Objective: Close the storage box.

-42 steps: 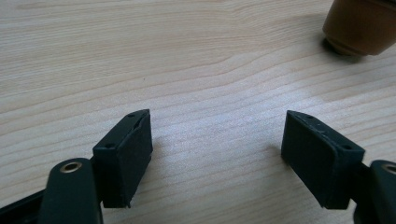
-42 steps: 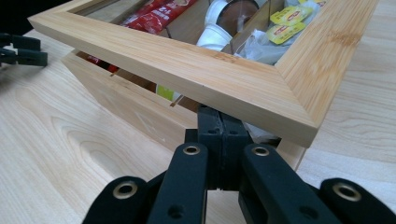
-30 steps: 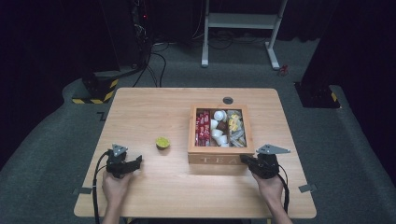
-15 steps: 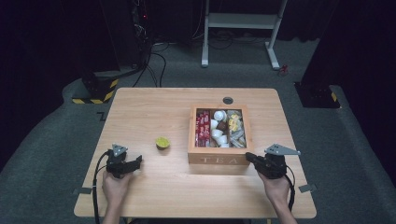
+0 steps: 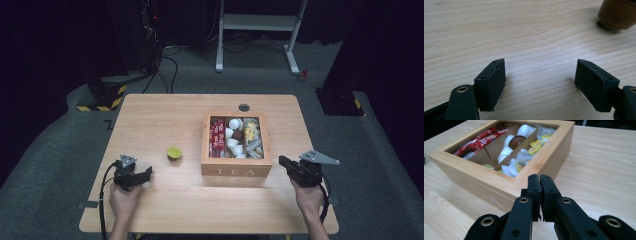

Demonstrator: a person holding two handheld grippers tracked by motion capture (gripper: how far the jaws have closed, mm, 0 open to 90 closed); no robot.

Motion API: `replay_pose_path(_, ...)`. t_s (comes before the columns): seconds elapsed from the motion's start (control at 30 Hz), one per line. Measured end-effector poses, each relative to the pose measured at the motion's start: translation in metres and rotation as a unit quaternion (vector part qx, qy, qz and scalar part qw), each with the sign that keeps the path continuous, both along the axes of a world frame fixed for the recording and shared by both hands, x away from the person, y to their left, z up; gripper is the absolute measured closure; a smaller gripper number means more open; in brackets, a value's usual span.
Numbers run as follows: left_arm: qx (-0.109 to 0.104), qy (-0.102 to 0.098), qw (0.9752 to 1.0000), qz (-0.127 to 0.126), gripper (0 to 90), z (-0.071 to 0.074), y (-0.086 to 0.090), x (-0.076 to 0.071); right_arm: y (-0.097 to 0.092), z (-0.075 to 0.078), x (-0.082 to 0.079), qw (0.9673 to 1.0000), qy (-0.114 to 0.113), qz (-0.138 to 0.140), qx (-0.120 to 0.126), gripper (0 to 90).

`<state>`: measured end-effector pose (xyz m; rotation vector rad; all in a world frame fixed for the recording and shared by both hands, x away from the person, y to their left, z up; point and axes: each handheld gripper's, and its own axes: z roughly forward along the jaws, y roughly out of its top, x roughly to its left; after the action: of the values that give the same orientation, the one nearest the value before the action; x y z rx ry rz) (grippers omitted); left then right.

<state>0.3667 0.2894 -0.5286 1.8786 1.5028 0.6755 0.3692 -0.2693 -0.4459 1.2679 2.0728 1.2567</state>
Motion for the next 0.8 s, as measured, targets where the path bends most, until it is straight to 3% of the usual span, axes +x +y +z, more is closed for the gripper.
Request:
replay_pose_path(0.33,0.000,0.000,1.0000,0.000,25.0,0.000,0.000,0.000,-0.020,-0.011,0.004,0.9994,0.010,-0.032,0.010,86.0)
replay_pose_path(0.8,0.000,0.000,1.0000,0.000,25.0,0.000,0.000,0.000,-0.029,-0.034,0.019,0.9973,0.039,-0.062,0.004,84.0)
